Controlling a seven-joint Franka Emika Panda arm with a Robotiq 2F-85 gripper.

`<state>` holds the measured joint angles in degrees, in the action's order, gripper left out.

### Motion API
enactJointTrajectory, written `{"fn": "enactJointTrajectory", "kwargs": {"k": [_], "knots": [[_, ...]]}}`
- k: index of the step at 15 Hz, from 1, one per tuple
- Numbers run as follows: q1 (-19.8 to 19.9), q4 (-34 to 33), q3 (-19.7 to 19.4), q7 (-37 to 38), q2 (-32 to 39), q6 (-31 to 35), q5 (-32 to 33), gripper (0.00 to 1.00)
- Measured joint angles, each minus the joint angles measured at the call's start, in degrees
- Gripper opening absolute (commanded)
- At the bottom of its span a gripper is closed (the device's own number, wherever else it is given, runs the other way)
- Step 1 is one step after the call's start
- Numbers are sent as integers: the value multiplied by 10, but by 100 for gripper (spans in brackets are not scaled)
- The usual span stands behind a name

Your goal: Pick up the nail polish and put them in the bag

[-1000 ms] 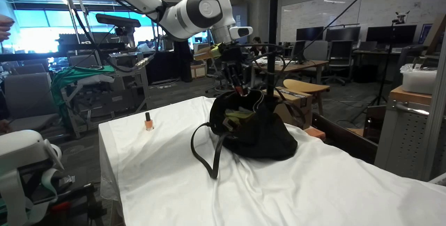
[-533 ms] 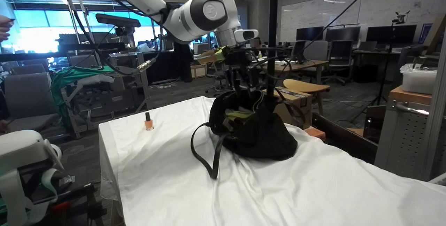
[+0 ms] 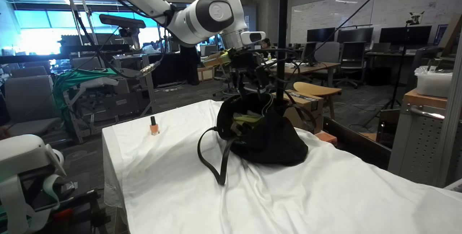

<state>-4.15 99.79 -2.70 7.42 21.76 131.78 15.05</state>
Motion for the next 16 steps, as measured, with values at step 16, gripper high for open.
{"fn": "enactJointTrajectory", "kwargs": {"k": [16], "knots": [[-31, 258, 27, 136, -171, -2, 89, 100]]}}
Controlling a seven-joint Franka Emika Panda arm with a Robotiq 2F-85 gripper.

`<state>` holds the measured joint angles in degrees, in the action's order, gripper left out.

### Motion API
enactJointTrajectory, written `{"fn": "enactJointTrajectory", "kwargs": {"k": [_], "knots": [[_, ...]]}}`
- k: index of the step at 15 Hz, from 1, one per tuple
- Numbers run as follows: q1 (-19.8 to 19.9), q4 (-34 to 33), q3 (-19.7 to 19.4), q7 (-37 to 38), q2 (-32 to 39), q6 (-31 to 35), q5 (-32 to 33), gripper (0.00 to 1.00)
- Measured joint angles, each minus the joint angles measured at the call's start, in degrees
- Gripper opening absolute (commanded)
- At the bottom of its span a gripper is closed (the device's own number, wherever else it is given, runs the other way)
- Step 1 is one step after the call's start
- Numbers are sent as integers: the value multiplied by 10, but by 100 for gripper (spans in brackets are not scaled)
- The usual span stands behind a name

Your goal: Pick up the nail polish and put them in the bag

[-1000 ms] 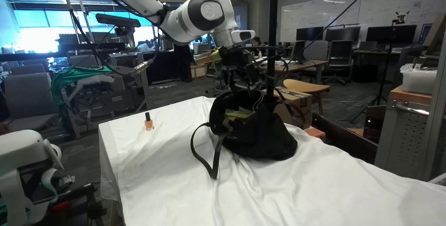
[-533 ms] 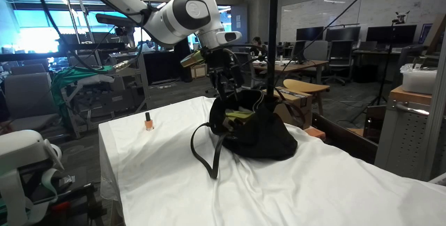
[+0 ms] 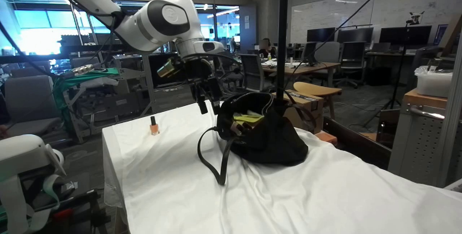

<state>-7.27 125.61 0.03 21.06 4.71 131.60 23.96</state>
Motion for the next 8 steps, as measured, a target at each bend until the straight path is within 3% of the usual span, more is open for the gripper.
{"fn": "enactJointTrajectory", "kwargs": {"k": [8], "knots": [[-17, 86, 66, 25, -33, 0, -2, 100]]}}
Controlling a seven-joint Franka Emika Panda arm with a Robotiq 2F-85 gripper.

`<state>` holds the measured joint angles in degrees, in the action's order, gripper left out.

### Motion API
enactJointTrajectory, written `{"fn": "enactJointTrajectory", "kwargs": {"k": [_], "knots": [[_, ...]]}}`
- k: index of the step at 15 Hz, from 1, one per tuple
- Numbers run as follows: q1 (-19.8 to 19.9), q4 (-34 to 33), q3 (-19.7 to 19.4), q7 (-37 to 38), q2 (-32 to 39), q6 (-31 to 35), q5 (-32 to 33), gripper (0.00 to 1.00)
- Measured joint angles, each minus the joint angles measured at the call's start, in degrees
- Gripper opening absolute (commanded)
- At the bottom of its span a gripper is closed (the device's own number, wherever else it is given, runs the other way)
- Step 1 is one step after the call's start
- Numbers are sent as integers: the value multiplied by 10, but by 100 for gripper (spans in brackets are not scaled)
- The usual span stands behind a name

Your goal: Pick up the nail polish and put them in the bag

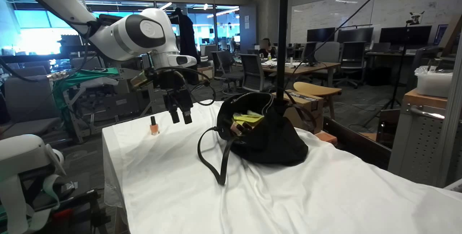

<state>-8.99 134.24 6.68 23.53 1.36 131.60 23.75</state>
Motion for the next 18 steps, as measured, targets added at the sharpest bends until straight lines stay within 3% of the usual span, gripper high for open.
{"fn": "enactJointTrajectory", "kwargs": {"k": [10, 18], "knots": [[-44, 19, 57, -16, 21, 0, -40, 100], [-72, 19, 94, -117, 32, 8, -152, 100]]}}
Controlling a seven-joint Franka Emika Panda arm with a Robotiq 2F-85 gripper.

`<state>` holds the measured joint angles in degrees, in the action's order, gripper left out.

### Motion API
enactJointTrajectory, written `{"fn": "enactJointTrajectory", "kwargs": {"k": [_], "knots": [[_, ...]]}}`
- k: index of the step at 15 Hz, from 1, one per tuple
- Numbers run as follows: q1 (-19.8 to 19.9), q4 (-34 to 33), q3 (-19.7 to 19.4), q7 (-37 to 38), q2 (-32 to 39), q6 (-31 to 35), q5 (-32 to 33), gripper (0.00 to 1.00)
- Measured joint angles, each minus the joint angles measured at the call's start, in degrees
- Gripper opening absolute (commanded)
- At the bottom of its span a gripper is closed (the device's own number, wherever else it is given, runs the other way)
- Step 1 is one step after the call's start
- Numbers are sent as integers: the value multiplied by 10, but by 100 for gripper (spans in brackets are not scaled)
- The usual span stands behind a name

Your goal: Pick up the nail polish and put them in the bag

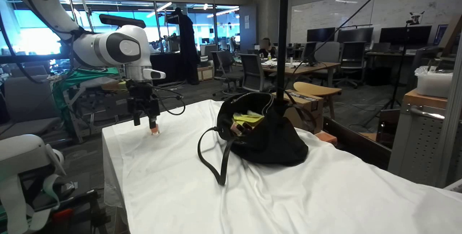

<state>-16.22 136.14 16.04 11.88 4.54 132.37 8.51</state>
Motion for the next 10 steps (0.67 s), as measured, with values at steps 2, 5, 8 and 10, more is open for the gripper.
{"fn": "enactJointTrajectory", "kwargs": {"k": [2, 5, 8, 10], "knots": [[-4, 0, 6, -15, 2, 13, -13, 100], [-10, -1, 13, -32, 10, 34, -26, 100], [-16, -4, 18, -46, 25, 56, -35, 100], [-18, -9, 21, -51, 36, 68, -35, 100]]}}
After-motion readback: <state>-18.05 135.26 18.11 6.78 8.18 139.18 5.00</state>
